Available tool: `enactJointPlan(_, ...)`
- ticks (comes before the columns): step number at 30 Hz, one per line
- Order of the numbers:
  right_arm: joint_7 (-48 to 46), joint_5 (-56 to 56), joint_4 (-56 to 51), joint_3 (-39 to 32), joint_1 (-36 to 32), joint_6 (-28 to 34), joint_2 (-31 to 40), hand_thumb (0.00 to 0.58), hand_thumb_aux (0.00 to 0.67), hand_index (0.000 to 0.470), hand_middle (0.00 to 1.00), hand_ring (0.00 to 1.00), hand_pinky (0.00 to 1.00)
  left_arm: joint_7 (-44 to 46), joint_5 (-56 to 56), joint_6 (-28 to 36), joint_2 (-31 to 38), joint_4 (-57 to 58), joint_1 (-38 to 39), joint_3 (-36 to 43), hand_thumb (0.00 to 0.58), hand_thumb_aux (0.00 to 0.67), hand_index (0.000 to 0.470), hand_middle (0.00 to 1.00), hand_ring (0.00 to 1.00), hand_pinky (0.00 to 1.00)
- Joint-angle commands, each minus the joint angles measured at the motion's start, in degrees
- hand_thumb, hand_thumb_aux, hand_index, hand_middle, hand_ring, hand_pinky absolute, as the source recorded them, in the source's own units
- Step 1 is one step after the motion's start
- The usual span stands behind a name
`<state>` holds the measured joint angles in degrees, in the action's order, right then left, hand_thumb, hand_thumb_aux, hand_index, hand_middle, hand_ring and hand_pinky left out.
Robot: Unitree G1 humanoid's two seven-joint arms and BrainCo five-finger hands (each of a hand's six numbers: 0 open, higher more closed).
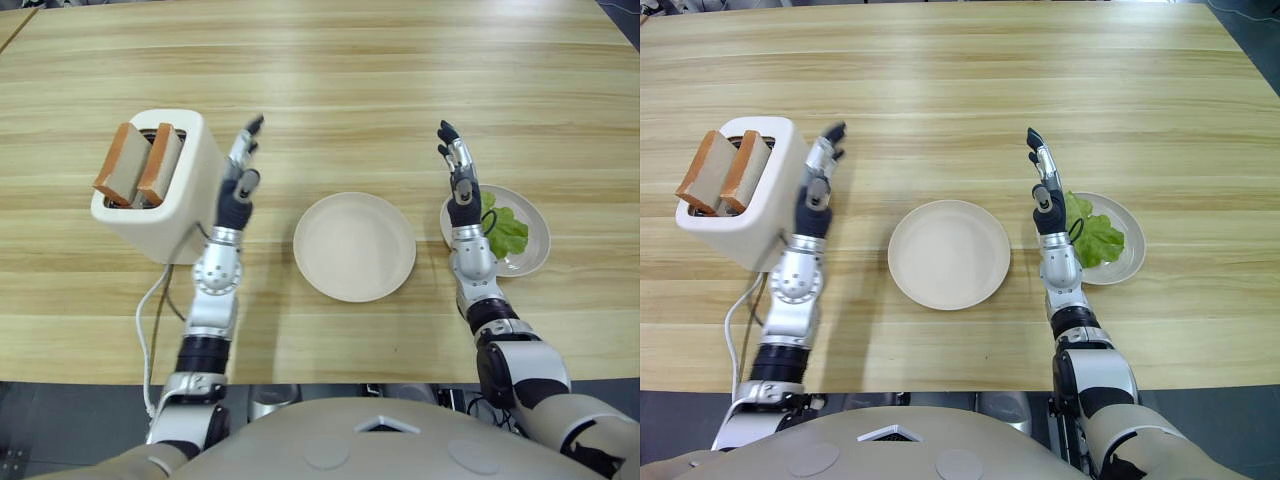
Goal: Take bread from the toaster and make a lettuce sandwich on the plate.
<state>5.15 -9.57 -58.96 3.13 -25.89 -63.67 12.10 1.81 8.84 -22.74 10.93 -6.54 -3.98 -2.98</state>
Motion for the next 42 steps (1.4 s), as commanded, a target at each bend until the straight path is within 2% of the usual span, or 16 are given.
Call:
enactJointPlan(1,-0.1,0.1,-0.6,-0.3,0.0,0.0,-0.3,0.0,0.0,0.0,0.0,0.0,0.0,4.4,-3.8,14.7,5.2,-18.3,4.5,-6.7,0.0,0.0,0.0,0.0,0.0,0.0)
enactJointPlan(5,0.1,-0.1,-0.4,-0.4,0.1,0.0,-0.7,0.0,0.0,0.0,0.0,0.0,0.0,4.7,-0.2,22.3,14.3,-22.5,6.7,-19.9,0.0,0.0,0.0,0.0,0.0,0.0)
enactJointPlan(8,0.7,-0.7,-0.3,-0.5,0.2,0.0,-0.8,0.0,0.0,0.0,0.0,0.0,0.0,2.3,11.0,25.1,22.1,-15.3,8.4,-23.2,0.0,0.0,0.0,0.0,0.0,0.0)
enactJointPlan(11,0.8,-1.0,-0.6,-0.7,-0.2,0.1,-1.1,0.0,0.0,0.0,0.0,0.0,0.0,-1.4,19.2,26.6,27.3,-4.4,9.7,-21.6,0.0,0.0,0.0,0.0,0.0,0.0)
enactJointPlan(17,1.0,-1.1,-1.1,-0.7,-0.6,0.1,-0.9,0.0,0.0,0.0,0.0,0.0,0.0,-3.8,23.9,27.3,29.9,8.5,8.0,-16.2,0.0,0.0,0.0,0.0,0.0,0.0)
enactJointPlan(24,1.2,-1.2,-1.2,-0.6,-0.4,-0.1,-0.6,0.0,0.0,0.0,0.0,0.0,0.0,-4.8,27.2,29.7,31.8,12.5,6.4,-12.9,0.0,0.0,0.0,0.0,0.0,0.0)
enactJointPlan(29,1.3,-1.2,-1.2,-0.6,-0.4,0.1,-0.5,0.0,0.0,0.0,0.0,0.0,0.0,-5.0,27.8,30.7,32.5,11.2,6.7,-12.3,0.0,0.0,0.0,0.0,0.0,0.0)
enactJointPlan(30,1.2,-1.3,-1.2,-0.6,-0.5,0.1,-0.5,0.0,0.0,0.0,0.0,0.0,0.0,-5.0,28.0,30.9,32.5,10.8,6.9,-12.3,0.255,0.168,0.115,0.0,0.0,0.0)
enactJointPlan(31,1.2,-1.3,-1.3,-0.6,-0.5,0.1,-0.6,0.0,0.0,0.0,0.0,0.0,0.0,-5.1,28.4,31.2,32.6,10.4,7.2,-12.2,0.255,0.168,0.115,0.0,0.0,0.0)
enactJointPlan(32,1.2,-1.3,-1.3,-0.7,-0.6,0.2,-0.6,0.0,0.0,0.0,0.0,0.0,0.0,-5.1,28.7,31.4,32.6,9.7,7.5,-12.1,0.503,0.426,0.292,0.0,0.0,0.0)
enactJointPlan(33,1.2,-1.3,-1.4,-0.7,-0.7,0.2,-0.7,0.0,0.0,0.0,0.0,0.0,0.0,-5.0,28.9,31.7,32.5,9.0,7.9,-12.1,0.58,0.67,0.46,0.0,0.0,0.0)
enactJointPlan(42,1.1,-1.4,-2.0,-1.1,-1.3,0.4,-1.0,0.0,0.0,0.0,0.0,0.0,0.0,-4.6,28.2,30.9,30.8,6.3,8.8,-11.2,0.58,0.67,0.46,0.0,0.0,0.0)
